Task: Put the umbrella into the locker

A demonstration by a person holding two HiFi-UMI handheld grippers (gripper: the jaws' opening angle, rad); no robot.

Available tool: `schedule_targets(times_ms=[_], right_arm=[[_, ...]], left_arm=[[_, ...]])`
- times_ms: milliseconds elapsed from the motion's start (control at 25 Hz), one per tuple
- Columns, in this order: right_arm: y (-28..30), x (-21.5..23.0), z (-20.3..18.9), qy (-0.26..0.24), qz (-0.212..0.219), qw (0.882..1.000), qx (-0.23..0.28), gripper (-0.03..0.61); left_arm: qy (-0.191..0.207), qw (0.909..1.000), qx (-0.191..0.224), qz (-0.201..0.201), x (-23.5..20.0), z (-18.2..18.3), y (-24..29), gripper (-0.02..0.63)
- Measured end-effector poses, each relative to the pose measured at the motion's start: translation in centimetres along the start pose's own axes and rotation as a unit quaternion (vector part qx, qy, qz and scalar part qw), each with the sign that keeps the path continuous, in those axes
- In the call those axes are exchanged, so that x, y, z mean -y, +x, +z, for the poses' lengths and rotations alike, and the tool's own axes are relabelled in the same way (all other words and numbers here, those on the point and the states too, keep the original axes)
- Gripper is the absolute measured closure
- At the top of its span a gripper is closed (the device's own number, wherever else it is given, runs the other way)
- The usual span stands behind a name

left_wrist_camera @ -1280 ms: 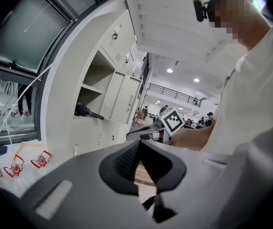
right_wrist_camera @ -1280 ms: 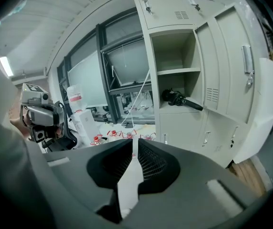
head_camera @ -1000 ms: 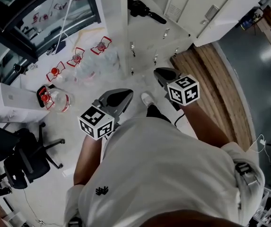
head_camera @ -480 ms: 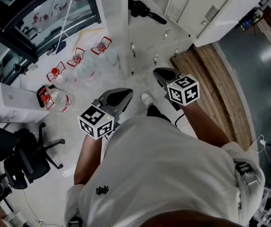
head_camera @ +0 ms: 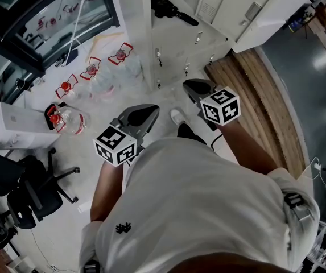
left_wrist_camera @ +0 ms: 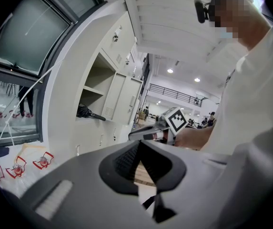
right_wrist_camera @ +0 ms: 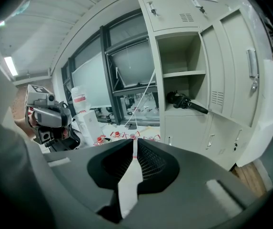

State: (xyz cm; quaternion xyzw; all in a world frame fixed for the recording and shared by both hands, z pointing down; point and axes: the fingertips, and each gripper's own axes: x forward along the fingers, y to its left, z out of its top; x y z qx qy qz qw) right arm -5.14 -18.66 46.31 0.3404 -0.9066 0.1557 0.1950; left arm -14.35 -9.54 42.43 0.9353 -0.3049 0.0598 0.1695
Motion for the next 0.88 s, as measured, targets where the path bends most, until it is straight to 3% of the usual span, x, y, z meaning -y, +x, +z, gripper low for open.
schedule_targets(times_ms=[600,880], right_arm=[[0.1,-0.3,0.6,-0.004,0.008,1.0,0.006,0.555],[1.0,1.8,1.6,-0.023,0.011,1.0,0.009,0.555]], left_arm=[[-0.004,1.0,-0.006,-0.002,-0.3,-0.1,0.3,0.56],[0.0,1.0,-0.002,0.007,-1.6,0.3,1.7,0.56]])
